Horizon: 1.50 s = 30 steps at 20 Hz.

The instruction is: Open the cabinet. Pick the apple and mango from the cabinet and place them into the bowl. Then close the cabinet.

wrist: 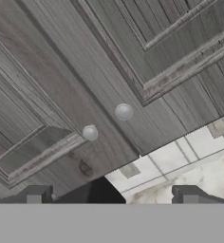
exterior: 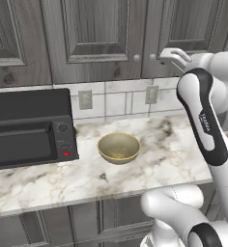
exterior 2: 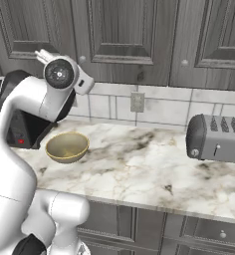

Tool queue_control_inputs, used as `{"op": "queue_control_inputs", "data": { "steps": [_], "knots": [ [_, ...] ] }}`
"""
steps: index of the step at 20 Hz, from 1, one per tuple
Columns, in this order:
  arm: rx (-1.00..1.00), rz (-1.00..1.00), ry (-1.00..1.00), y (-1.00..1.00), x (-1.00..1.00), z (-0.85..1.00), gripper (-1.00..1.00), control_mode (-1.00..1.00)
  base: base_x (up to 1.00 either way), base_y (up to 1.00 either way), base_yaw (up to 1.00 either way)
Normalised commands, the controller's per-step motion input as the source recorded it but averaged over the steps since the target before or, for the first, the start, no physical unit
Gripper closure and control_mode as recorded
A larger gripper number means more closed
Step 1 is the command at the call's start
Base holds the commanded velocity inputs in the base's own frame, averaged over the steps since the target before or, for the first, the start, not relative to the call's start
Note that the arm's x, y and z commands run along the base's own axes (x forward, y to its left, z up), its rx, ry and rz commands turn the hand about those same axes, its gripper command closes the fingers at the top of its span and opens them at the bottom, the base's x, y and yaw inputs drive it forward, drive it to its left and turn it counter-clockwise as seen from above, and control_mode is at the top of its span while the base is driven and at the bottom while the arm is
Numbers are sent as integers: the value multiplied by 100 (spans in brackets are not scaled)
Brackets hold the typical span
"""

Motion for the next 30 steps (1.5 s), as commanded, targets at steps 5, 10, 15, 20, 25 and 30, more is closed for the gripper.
{"op": "queue_control_inputs", "data": {
  "steps": [5,10,15,20,25,30],
  "knots": [
    [5,1,0,-9,14,4,-100,-100,0,0,0],
    [4,1,1,-3,16,1,-100,-100,0,0,0],
    [3,1,4,0,31,0,-100,-100,0,0,0],
    [4,0,2,-1,26,7,-100,-100,0,0,0],
    [4,0,1,0,29,3,-100,-100,0,0,0],
    [3,0,0,0,37,0,-100,-100,0,0,0]
  ]
}}
